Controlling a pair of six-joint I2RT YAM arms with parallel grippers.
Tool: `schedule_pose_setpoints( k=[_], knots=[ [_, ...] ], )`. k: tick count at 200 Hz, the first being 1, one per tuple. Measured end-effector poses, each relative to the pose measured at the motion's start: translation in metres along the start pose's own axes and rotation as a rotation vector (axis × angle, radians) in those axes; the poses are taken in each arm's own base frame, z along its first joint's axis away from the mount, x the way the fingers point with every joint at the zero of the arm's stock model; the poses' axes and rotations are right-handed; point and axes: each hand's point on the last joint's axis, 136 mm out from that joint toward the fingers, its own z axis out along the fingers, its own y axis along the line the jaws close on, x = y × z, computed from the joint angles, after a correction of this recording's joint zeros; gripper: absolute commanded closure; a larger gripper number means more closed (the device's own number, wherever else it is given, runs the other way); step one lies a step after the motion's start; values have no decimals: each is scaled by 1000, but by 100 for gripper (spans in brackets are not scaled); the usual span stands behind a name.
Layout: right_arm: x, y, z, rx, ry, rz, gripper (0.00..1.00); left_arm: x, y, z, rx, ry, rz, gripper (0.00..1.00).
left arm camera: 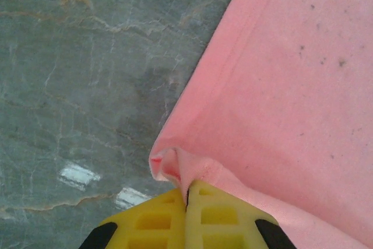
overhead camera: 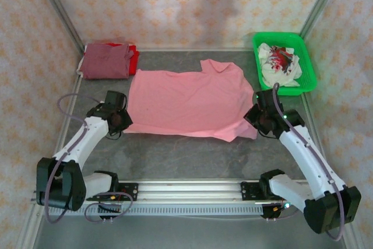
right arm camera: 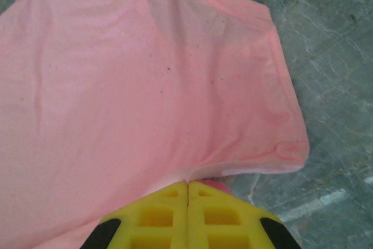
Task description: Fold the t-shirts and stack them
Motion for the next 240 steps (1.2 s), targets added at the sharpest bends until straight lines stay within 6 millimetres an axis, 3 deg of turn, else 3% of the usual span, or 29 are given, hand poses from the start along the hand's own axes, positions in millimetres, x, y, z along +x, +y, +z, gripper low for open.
schedule_pose_setpoints(
  k=[70, 202, 240],
  knots=[
    [-30, 10, 10, -10, -47, 11, 100, -27, -17, 8, -23, -4, 58, 100],
    [-49, 23, 33, -31, -69, 11, 100, -45, -22, 30, -99, 14, 101, 100],
    [-62, 37, 47, -40, -77, 12, 100, -64, -33, 44, -123, 12, 122, 100]
  ],
)
